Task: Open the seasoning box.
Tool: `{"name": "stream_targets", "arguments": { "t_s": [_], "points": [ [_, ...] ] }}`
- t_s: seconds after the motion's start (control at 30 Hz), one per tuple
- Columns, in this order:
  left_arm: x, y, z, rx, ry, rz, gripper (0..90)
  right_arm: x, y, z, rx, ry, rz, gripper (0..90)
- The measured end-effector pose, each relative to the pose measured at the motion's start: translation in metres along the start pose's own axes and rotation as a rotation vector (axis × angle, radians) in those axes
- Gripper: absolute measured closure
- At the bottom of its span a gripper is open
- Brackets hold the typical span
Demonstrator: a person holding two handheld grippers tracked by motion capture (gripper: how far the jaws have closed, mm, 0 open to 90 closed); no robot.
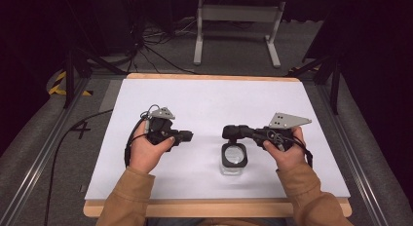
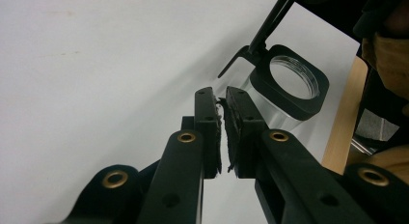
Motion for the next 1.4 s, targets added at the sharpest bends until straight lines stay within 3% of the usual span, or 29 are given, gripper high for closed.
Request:
{"name": "stream_targets", "arguments": {
  "t_s": [0.33, 0.53, 0.7, 0.9, 1.07, 1.4],
  "points": [
    [-0.005, -0.007, 0.002, 0.013, -0.015, -0.003, 82.5, 0.002, 0.004, -0.002, 0.004, 0.009, -0.001, 89.8],
    [-0.007, -0.012, 0.007, 0.030, -0.030, 0.013, 80.1, 0.006, -0.005, -0.002, 0.018, 0.009, -0.019, 88.2],
    [-0.010, -0.019, 0.012, 0.057, -0.041, 0.011, 74.9, 0.010, -0.021, -0.015, -0.002, 0.033, -0.031, 79.8],
    [-0.014, -0.031, 0.020, 0.112, -0.058, 0.002, 68.1, 0.008, -0.028, -0.035, -0.077, 0.048, -0.003, 72.4],
    [-0.020, -0.042, 0.032, 0.167, -0.084, -0.005, 62.6, -0.001, -0.032, -0.057, -0.169, 0.061, 0.051, 65.0],
    [-0.029, -0.043, 0.052, 0.197, -0.108, 0.030, 53.1, -0.022, -0.036, -0.092, -0.284, 0.118, 0.138, 54.1]
  ]
}}
Point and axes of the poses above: each handheld gripper's, and its own axes: y roughly forward along the jaws, x roughly out of its top, z roughly to its left, the point moved 2 cm from there along y, roughly forward along the jaws, and after that the axes turned 13 degrees about -x, right-handed, at the moved point
